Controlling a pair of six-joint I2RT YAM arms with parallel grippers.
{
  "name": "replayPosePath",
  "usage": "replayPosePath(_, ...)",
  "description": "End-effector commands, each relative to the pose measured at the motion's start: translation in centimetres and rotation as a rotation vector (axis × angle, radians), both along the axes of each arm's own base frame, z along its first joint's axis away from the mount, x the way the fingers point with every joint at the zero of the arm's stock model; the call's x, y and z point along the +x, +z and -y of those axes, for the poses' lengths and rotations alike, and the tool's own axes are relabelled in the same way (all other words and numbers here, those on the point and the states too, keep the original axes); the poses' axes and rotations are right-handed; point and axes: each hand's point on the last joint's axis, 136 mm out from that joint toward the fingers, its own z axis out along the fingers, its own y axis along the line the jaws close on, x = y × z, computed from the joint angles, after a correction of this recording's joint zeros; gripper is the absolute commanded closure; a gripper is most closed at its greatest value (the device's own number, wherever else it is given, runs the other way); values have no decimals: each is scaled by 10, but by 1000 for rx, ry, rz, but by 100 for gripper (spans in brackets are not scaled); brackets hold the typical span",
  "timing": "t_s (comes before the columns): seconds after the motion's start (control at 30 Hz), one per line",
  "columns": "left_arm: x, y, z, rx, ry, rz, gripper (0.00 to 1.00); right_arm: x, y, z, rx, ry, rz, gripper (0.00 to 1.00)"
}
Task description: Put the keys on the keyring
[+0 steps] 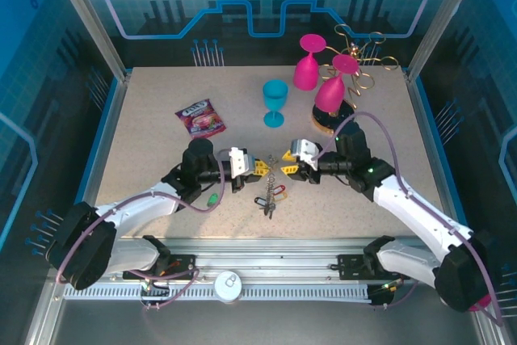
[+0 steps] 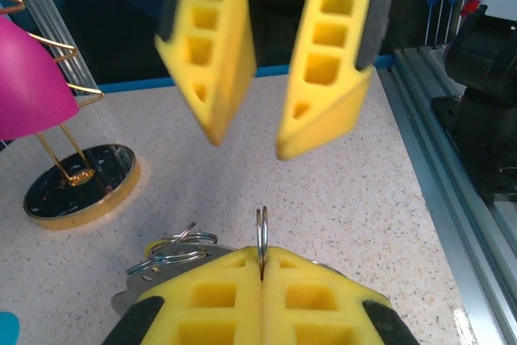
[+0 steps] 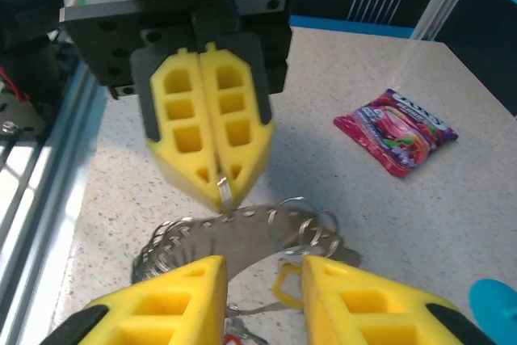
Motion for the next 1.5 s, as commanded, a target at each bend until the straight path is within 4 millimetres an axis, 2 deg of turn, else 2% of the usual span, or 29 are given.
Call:
replayPosePath(0.0, -4, 27, 6, -126, -39, 43, 100, -6, 23, -9, 160, 59, 18, 69)
replayPosePath(0.23, -8, 31, 8, -158, -66, 25, 100, -10, 22, -15, 207, 102, -25, 68)
replayPosePath(0.4, -9, 32, 8, -165, -79, 18, 100, -9, 26, -21, 221, 125, -10, 71)
replayPosePath(0.77, -13, 34, 9, -170, -100, 16, 100, -5, 28, -27, 230, 149, -11, 87)
replayPosePath(0.87, -14, 34, 9, -172, -104, 13, 100, -5, 29, -29, 227, 159, -18, 99)
replayPosePath(0.93, -13, 33, 9, -171, -99, 11, 100, -5, 29, -29, 215, 159, -24, 100)
replayPosePath(1.0, -9, 31, 8, -163, -73, 8, 89, -5, 27, -27, 188, 152, -35, 100)
replayPosePath(1.07, -4, 26, 7, -137, -45, 3, 84, -5, 26, -25, 153, 144, -34, 100)
replayPosePath(1.2, 1, 16, 7, -52, -19, -4, 82, -8, 19, -22, 37, 139, -56, 100)
replayPosePath(1.23, 2, 14, 6, -35, -14, -2, 83, -10, 11, -21, -7, 138, -71, 100)
replayPosePath(1.27, 2, 13, 6, -22, -13, 1, 83, -8, 16, -21, -39, 132, -57, 100)
replayPosePath(1.47, 2, 11, 4, 19, -12, 11, 82, -8, 5, -20, -240, 123, -36, 100)
